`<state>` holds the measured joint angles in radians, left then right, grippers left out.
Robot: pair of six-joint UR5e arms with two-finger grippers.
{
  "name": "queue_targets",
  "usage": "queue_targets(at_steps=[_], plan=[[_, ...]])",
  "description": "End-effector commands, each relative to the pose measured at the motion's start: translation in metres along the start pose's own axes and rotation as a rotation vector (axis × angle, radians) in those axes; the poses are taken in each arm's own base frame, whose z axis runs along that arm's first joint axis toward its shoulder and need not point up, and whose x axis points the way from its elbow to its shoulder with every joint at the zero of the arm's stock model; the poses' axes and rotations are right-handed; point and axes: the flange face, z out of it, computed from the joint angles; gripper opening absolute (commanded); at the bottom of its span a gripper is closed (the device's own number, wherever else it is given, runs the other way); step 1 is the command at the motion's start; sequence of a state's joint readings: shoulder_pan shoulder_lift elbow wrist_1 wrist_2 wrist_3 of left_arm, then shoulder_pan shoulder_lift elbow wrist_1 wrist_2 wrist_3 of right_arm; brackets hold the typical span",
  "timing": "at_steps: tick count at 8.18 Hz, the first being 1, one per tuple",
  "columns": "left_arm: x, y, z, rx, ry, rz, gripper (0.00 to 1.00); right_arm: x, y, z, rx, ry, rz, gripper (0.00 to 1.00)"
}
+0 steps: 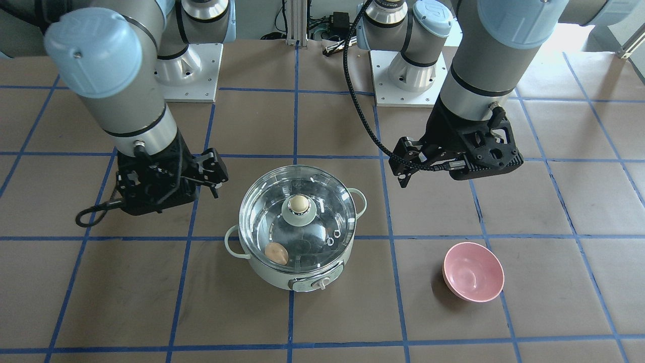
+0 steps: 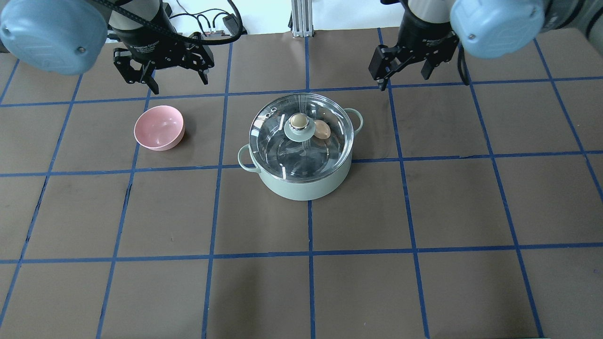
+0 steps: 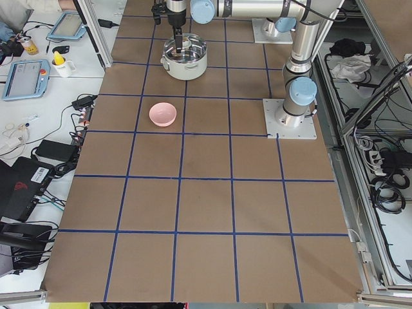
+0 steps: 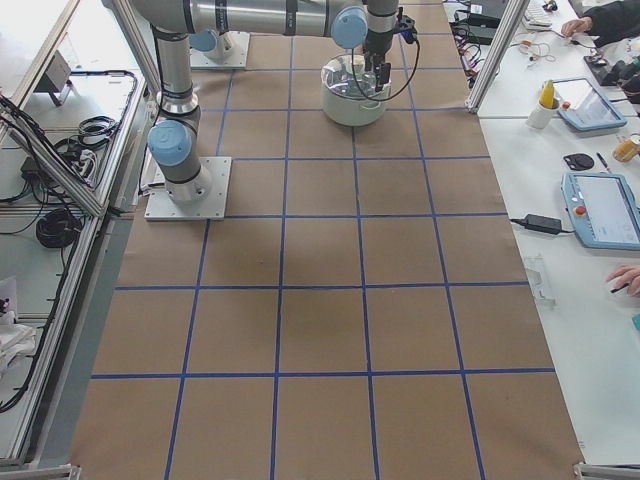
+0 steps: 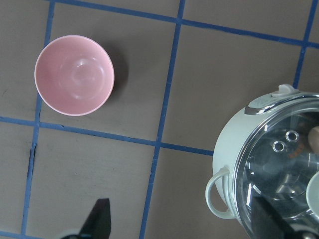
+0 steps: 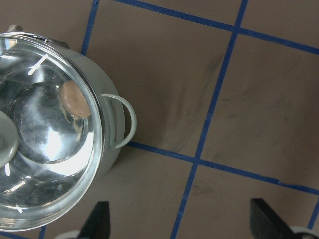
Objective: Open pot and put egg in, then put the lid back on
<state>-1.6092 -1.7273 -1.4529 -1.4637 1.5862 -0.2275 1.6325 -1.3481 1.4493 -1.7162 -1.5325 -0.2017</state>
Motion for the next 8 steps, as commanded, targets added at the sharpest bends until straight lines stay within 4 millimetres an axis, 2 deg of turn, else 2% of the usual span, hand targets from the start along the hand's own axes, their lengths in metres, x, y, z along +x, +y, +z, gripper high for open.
queue_targets(at_steps=[1,2,3,5,8], plan=[[0.000,0.001,-0.001,-0.008,-0.003,0.001,1.00,0.066,0.037,-0.044,-0.016,0.015,0.118,1.00],[0.000,0.001,-0.001,-0.010,-0.004,0.001,1.00,0.086,0.047,-0.053,-0.028,0.051,0.153,1.00],[0.000,0.001,-0.002,-0.008,-0.003,0.001,1.00,0.092,0.053,-0.058,-0.031,0.059,0.167,1.00],[-0.001,0.006,-0.007,-0.016,-0.005,0.023,1.00,0.094,0.055,-0.059,-0.038,0.076,0.168,1.00],[-0.002,0.004,-0.004,-0.019,-0.018,0.052,1.00,0.094,0.056,-0.054,-0.042,0.073,0.170,1.00]])
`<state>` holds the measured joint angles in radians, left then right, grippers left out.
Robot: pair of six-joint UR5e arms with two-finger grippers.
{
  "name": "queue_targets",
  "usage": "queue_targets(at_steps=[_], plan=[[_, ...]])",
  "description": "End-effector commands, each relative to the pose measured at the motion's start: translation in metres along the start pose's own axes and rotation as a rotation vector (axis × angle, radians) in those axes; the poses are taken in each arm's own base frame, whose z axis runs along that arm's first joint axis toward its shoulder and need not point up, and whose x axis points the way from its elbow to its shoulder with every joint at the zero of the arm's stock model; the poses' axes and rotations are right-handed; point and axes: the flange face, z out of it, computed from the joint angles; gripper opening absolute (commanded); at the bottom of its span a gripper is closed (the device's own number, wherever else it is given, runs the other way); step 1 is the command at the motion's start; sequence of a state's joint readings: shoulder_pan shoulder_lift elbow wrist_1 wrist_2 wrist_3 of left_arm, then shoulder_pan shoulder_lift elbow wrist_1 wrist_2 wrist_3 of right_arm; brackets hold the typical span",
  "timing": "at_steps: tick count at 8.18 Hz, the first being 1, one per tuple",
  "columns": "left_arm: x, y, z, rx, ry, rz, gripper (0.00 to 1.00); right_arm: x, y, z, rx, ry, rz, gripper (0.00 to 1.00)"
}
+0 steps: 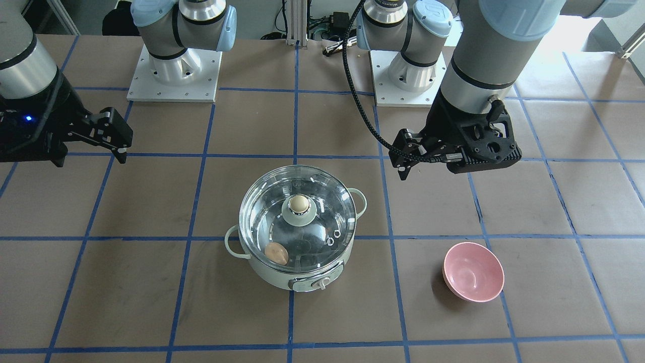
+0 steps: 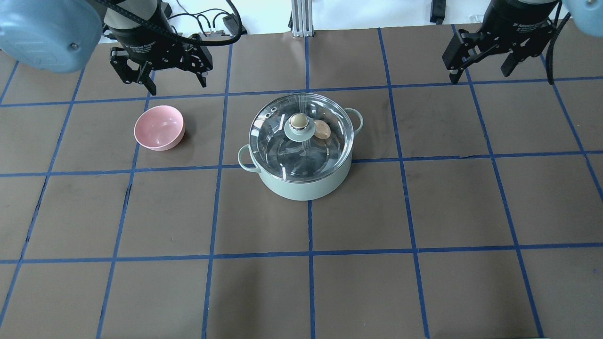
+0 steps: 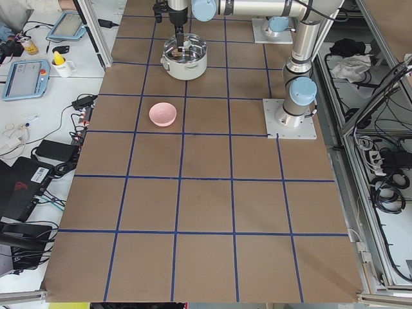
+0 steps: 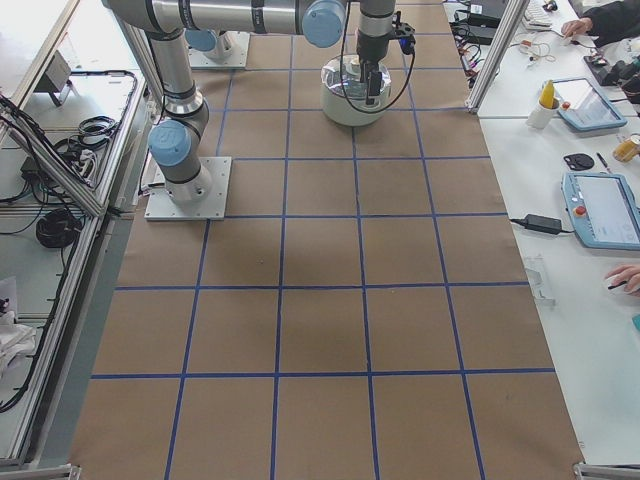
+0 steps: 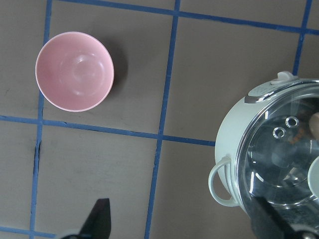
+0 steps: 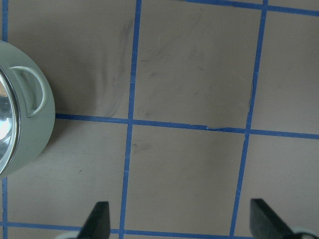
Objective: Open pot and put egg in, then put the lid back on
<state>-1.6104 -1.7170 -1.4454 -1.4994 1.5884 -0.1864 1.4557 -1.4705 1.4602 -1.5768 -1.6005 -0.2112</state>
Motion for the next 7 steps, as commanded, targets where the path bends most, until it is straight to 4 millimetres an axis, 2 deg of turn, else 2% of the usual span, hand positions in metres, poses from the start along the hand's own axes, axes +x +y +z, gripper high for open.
queue_targets(at_steps=[1,7], plan=[[-0.0051,-0.0021,0.0015,0.006,-0.055,0.009,1.00,0.0005,0.0048,-0.0050,0.011,0.008,0.001,1.00],[-0.0051,-0.0019,0.0052,0.000,-0.057,0.008,1.00,-0.0011,0.0057,-0.0068,0.016,0.003,0.000,1.00]])
